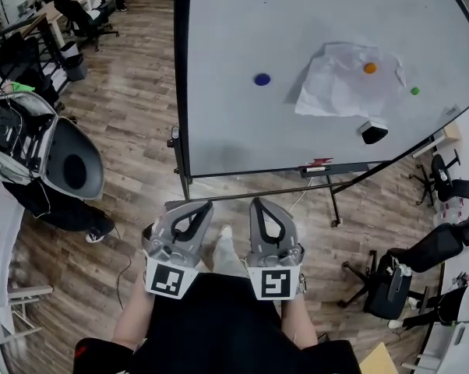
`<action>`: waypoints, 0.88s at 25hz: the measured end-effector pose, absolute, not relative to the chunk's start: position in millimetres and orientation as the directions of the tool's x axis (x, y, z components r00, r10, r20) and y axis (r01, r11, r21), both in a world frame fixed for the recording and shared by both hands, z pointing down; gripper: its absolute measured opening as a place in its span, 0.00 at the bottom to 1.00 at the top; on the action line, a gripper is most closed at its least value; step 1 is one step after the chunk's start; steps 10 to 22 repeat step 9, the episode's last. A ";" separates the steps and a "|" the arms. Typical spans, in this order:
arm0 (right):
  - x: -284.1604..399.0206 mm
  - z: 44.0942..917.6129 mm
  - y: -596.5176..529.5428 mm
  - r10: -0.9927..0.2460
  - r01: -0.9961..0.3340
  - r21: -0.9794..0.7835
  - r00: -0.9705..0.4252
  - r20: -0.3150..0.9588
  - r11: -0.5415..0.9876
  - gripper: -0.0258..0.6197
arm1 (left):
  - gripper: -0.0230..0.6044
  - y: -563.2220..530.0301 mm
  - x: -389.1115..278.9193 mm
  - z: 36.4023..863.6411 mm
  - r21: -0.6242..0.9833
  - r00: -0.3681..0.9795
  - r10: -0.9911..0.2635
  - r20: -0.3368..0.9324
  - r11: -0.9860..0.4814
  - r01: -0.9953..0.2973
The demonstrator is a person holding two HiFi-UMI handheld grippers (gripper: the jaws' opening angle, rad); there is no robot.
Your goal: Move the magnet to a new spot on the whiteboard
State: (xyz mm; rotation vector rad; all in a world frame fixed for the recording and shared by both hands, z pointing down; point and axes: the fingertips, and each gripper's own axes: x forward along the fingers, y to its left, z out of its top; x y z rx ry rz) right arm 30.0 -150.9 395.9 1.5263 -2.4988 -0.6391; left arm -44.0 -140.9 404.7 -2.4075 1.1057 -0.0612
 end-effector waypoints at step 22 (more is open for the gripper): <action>31.3 403.1 -152.2 -0.878 -0.785 0.470 -0.476 -0.044 0.402 0.04 | 0.04 -141.9 -45.9 411.8 -0.429 0.665 -0.733 -0.142 -0.560 -0.709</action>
